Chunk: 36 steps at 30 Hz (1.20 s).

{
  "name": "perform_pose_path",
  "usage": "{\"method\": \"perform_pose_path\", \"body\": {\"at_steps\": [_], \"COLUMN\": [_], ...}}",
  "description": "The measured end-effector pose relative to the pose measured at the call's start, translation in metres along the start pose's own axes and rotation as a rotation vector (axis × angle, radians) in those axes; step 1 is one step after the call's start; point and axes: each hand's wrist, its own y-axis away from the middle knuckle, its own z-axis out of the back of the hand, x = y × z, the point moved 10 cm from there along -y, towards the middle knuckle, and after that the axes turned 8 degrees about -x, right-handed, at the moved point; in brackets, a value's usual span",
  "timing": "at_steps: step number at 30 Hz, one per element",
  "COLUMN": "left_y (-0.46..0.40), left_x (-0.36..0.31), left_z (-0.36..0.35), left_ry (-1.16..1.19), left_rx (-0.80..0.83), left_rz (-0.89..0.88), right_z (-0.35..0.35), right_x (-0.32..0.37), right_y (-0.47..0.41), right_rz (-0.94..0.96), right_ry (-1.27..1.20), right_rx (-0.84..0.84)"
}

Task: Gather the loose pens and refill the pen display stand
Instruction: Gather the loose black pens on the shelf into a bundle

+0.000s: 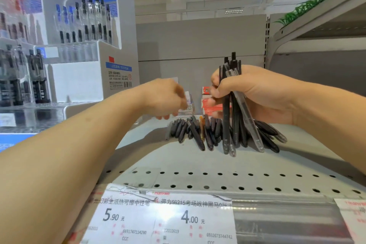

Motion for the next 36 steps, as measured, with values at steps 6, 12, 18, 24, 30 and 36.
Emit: {"method": "perform_pose_path", "body": {"at_steps": [6,12,18,24,30,36], "left_y": [-0.010,-0.010,-0.001,0.002,0.028,0.028], "left_x": [0.046,0.063,0.073,0.036,-0.040,-0.041], "left_z": [-0.050,-0.048,-0.036,0.016,0.021,0.033], "left_ry": [-0.209,-0.170,-0.041,0.555,0.733,0.606], "left_rx": [0.252,0.293,0.284,0.007,0.115,0.012], "left_rz": [0.213,0.293,0.341,0.138,-0.125,-0.137], "right_z": [0.001,0.000,-0.008,-0.006,-0.005,-0.013], "right_x": [0.008,0.002,-0.005,-0.008,-0.009,-0.005], "right_y": [-0.002,-0.001,0.000,-0.004,-0.003,0.000], "right_rz": [0.060,0.038,0.015,0.011,0.003,0.032], "right_ry": [-0.196,-0.245,-0.192,-0.242,-0.222,-0.138], "right_rx": [-0.049,-0.103,-0.084,-0.170,-0.215,-0.161]}}
